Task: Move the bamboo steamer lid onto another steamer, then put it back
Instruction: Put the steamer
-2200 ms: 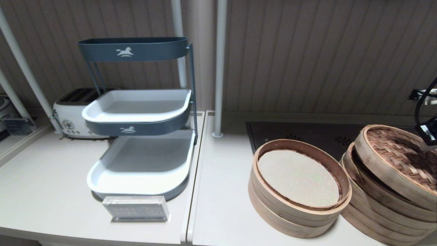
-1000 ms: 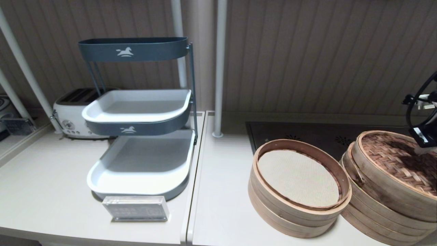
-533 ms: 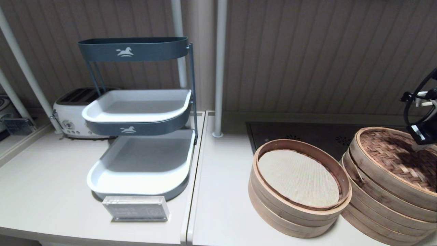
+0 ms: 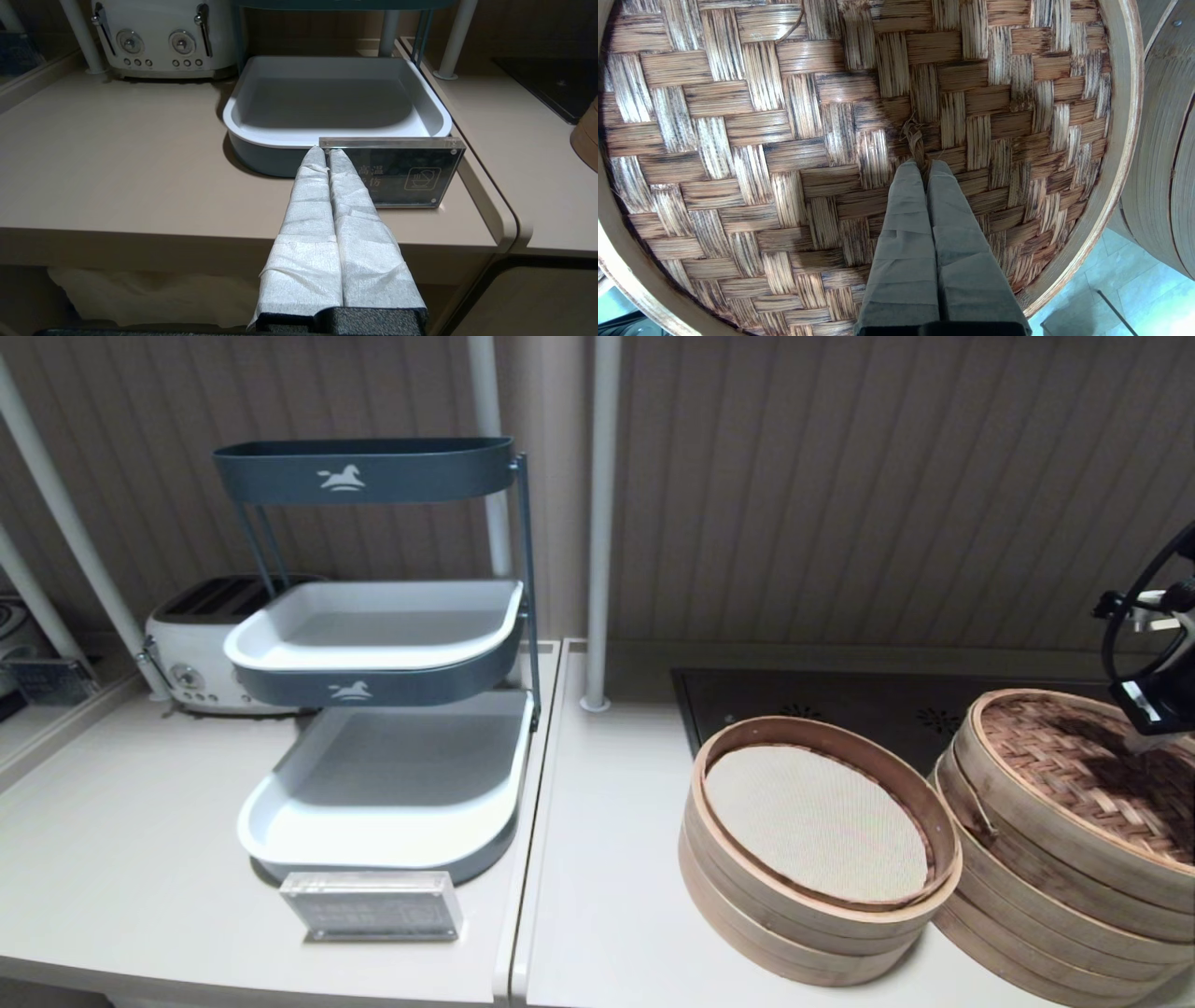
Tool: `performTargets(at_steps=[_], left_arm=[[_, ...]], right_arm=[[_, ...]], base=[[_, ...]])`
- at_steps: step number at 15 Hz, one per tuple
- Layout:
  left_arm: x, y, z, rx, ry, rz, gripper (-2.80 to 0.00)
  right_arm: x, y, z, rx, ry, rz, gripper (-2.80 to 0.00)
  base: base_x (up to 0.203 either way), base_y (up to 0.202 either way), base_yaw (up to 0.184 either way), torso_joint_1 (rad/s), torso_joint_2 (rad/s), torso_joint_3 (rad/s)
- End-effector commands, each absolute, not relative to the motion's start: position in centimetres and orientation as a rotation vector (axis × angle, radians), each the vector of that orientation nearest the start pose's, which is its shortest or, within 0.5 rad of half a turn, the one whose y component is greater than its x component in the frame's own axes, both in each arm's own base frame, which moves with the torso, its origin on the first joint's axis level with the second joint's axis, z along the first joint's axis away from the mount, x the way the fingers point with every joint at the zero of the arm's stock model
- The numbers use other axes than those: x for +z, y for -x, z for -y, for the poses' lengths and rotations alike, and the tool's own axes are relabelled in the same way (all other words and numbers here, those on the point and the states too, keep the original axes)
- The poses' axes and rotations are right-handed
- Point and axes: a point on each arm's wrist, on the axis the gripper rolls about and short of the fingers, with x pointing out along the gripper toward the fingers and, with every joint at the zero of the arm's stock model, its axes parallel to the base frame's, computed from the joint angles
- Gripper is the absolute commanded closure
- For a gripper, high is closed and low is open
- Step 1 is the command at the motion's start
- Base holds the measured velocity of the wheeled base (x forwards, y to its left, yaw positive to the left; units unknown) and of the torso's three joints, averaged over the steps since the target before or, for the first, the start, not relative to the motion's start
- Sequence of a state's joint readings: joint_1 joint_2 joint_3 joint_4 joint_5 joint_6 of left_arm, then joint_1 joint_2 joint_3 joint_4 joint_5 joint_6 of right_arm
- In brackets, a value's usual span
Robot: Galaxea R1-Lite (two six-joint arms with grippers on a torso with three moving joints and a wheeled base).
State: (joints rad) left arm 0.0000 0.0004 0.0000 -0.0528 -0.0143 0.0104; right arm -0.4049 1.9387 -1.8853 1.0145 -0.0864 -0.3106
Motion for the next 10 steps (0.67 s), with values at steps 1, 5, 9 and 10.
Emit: performTargets(at_steps=[1, 5, 9, 10], left_arm=[[7.32, 2.1, 0.03, -0.014, -0.01, 0.029, 0.0], [7.34, 2.1, 0.03, -0.014, -0.009, 0.031, 0.0], [7.32, 2.1, 0.03, -0.014, -0.01, 0.029, 0.0], [7.32, 2.1, 0.03, -0.015, -0.01, 0.029, 0.0]], right_arm=[[25.45, -31.03, 13.46, -0.27, 0.105, -1.125, 0.0], [25.45, -31.34, 13.25, -0.263, 0.109, -1.12, 0.0], [25.89, -31.25, 13.04, -0.262, 0.116, -1.106, 0.0], [25.88, -31.2, 13.02, -0.261, 0.116, -1.108, 0.0]], base=[[0.0, 0.0, 0.0, 0.0, 0.0, 0.0], [0.0, 0.0, 0.0, 0.0, 0.0, 0.0], [0.0, 0.0, 0.0, 0.0, 0.0, 0.0], [0.0, 0.0, 0.0, 0.0, 0.0, 0.0]])
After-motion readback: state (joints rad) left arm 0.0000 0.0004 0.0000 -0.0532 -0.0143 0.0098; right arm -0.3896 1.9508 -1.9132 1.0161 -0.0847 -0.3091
